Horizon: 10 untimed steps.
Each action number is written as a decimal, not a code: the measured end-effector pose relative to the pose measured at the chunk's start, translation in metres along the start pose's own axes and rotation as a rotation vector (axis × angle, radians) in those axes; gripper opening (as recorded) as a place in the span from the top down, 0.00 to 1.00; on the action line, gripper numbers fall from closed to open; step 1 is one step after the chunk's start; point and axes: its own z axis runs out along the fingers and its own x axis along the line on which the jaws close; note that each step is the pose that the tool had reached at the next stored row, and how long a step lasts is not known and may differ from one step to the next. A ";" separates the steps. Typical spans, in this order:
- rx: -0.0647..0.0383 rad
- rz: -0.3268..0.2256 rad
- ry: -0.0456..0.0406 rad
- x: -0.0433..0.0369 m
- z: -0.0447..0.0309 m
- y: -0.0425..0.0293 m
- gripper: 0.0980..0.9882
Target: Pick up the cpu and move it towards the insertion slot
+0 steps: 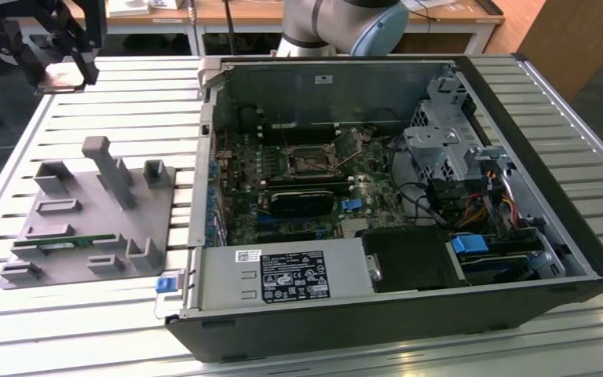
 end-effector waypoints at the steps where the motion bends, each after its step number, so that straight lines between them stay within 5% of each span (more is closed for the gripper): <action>1: 0.000 0.000 0.0000 -0.0009 0.0000 0.0000 0.50; 10: 0.000 0.000 0.0000 -0.0091 0.0000 -0.0001 0.50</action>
